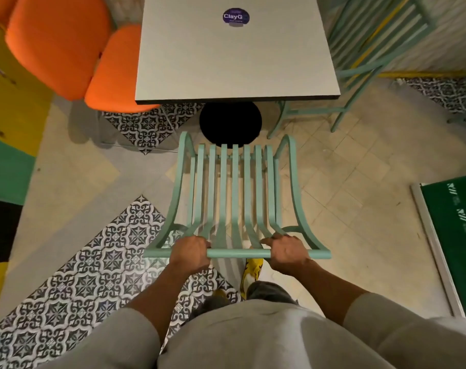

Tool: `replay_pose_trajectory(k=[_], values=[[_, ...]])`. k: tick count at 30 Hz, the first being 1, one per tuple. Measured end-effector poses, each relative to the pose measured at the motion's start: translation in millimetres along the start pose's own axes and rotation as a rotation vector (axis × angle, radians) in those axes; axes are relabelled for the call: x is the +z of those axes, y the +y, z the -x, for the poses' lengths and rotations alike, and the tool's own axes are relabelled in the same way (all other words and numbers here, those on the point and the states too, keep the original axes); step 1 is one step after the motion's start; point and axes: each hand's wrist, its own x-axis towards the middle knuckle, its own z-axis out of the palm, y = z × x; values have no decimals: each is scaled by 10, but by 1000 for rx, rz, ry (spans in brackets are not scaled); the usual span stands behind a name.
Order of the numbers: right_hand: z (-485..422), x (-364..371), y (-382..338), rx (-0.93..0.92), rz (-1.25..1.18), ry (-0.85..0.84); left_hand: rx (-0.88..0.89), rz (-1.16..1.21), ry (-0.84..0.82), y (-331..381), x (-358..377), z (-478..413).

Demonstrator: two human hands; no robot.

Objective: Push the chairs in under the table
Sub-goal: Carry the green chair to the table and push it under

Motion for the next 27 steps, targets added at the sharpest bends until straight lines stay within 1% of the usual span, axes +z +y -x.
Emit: replay_pose_trajectory(k=[2,5,7,10,13,18,21,27], values=[[-169,-111,95,-17,-3,10,-12,-37,6,-39,-34,-220],[-375,-252,223,-59,16,10,7,-90,59,-201,129,-531],[-450,-305,267,-85,19,17,-32,-77,-10,-131,-73,-577],[-545,-392,312,-107,7,30,-62,-68,-9,-14,-419,-593],[-648,-483,364,-128,1,7,-80,-105,-27,-5,-511,-673],[-807,-643,407,-140,13,-8,-97,-57,-22,-37,-649,-810],[-951,-750,421,-144,31,12,-90,-25,-19,-114,-724,-970],[-1284,-1036,432,-102,27,29,-86,-14,15,-253,-968,-1316]])
